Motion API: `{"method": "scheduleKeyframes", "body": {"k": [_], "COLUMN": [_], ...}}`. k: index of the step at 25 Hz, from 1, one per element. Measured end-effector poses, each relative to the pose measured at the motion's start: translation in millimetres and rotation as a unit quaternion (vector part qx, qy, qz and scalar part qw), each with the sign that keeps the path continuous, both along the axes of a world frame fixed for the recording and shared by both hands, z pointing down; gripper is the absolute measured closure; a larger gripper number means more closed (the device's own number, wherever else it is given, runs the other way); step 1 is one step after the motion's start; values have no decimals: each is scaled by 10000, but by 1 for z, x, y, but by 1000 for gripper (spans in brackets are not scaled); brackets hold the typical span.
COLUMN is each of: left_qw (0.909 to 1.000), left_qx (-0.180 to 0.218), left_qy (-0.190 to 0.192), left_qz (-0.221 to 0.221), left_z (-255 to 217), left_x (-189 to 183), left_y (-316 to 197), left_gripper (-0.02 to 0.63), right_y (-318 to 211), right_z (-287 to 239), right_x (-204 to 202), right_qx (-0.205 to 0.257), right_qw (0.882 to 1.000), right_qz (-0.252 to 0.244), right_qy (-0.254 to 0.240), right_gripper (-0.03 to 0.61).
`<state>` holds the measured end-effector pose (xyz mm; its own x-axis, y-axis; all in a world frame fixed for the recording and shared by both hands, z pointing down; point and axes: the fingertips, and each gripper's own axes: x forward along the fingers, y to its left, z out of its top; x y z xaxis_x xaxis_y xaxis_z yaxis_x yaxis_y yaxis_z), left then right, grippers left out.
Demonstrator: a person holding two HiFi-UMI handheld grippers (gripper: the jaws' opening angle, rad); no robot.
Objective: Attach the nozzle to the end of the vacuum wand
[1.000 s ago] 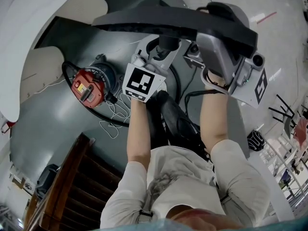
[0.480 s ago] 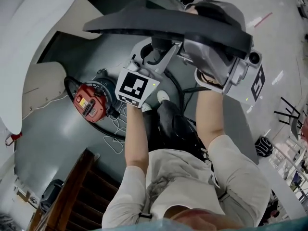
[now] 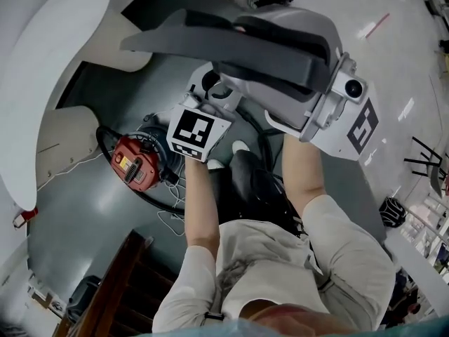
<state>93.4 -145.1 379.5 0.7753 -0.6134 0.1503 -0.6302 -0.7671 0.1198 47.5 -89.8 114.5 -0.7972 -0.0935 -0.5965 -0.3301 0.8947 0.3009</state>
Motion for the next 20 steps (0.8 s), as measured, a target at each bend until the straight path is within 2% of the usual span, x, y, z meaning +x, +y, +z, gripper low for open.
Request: {"method": "scheduleKeyframes", "body": {"k": [8,20], "left_qw": [10000,9999], "left_qx": [-35,12], "left_qy": [26,81], "left_qz": [48,141], "left_z": [4,0], "left_x": [-10,-10], "left_y": [-3,1], "left_gripper": [486,486], "right_y": [-1,9], "right_z": [8,5], "right_x": [-15,-2], "right_qx": [27,163], "right_qw": [10000,9991], "right_qz": [41,58], "right_qy": [46,-387], "right_gripper": [465,465]}}
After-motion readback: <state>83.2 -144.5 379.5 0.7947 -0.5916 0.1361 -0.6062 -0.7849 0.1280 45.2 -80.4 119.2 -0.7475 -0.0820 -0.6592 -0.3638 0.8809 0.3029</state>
